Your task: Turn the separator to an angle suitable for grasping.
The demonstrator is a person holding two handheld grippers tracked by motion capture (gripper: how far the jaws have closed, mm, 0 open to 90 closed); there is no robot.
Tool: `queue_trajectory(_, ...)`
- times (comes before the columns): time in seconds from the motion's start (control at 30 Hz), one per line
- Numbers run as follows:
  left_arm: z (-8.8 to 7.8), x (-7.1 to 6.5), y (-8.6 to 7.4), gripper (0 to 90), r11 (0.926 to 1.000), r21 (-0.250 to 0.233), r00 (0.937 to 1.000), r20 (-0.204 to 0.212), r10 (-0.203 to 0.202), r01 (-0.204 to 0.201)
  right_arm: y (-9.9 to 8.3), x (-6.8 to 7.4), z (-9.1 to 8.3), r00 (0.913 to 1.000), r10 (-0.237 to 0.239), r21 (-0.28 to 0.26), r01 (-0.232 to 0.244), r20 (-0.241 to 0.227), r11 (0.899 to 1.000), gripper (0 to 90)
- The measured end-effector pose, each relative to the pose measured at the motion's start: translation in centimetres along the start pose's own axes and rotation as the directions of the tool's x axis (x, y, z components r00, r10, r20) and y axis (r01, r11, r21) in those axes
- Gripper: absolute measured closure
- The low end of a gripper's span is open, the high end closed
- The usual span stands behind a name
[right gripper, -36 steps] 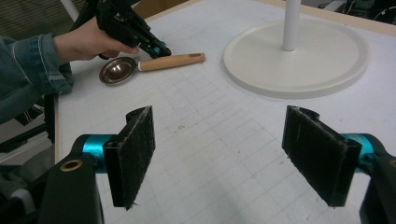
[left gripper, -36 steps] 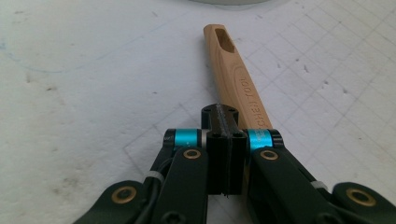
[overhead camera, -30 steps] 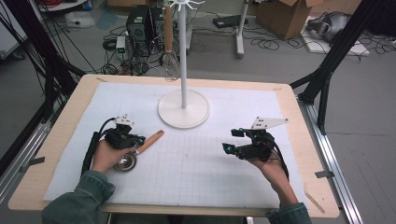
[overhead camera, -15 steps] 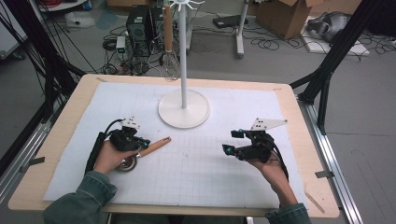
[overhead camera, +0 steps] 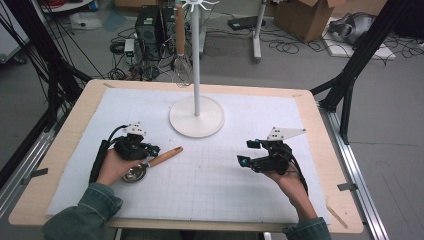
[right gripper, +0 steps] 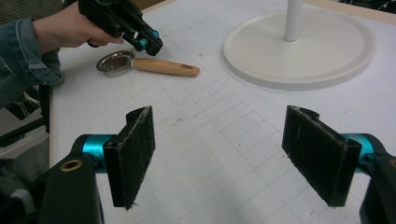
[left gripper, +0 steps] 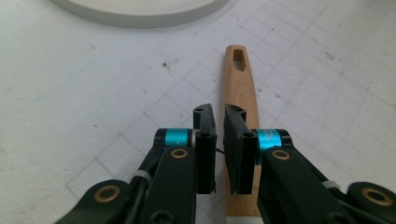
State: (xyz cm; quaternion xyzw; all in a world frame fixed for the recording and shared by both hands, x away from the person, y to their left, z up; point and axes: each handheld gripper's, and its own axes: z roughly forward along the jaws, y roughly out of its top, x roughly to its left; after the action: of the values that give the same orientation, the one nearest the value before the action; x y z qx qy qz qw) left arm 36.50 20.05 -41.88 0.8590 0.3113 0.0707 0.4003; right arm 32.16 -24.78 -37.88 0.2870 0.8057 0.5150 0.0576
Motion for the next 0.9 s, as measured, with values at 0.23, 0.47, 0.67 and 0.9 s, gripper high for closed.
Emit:
queue_trajectory(0.23,-0.4,-0.3,0.6,70.6,0.9995,-0.013,0.9993,0.025,0.027,-0.027,-0.1,-0.1,0.0,0.9999,0.005,0.004,-0.005,0.009,1.0,24.6)
queue_trajectory(0.47,-0.5,-0.8,0.6,60.4,0.9987,-0.002,0.9972,0.055,0.05,-0.05,-0.1,0.2,0.0,0.9999,-0.002,0.013,0.002,0.01,1.0,24.4)
queue_trajectory(0.67,-0.4,-1.0,0.3,51.9,0.9972,0.021,0.9943,0.08,0.07,-0.072,-0.1,0.2,0.0,0.9999,-0.008,0.009,0.007,0.01,1.0,24.4)
queue_trajectory(0.9,-0.4,-1.5,-0.1,49.0,0.9956,0.035,0.9927,0.087,0.084,-0.087,-0.2,0.5,0.0,0.9999,-0.006,0.02,0.006,0.01,1.0,24.3)
